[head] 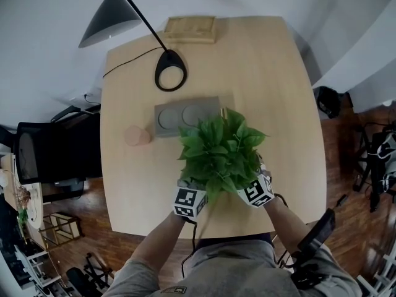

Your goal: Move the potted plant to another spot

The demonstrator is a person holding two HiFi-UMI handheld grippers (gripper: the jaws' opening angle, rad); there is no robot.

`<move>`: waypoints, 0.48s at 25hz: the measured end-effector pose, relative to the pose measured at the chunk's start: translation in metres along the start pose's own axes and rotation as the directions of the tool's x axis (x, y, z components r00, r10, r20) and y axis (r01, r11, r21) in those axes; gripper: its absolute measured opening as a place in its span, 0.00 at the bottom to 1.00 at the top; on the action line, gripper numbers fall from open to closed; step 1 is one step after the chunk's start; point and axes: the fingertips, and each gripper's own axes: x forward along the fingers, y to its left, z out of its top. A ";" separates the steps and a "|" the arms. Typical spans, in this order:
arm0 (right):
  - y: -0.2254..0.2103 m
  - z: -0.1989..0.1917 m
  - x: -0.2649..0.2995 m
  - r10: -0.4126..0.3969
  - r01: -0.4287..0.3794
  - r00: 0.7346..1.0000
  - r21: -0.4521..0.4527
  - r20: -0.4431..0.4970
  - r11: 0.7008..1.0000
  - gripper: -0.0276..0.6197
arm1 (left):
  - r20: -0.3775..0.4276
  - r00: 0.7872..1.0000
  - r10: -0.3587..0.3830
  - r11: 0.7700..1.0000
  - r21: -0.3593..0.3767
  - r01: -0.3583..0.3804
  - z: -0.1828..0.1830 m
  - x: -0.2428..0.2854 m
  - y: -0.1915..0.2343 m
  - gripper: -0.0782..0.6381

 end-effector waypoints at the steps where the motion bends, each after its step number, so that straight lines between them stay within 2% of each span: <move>1: -0.001 -0.001 -0.001 -0.003 0.003 1.000 0.003 -0.001 1.000 0.86 | -0.007 1.000 -0.003 1.000 0.001 0.003 -0.002 0.000 0.000 0.10; 12: 0.006 -0.005 -0.029 -0.017 0.018 0.999 0.032 -0.034 0.999 0.85 | -0.008 1.000 -0.004 1.000 0.004 0.004 -0.012 -0.014 -0.003 0.10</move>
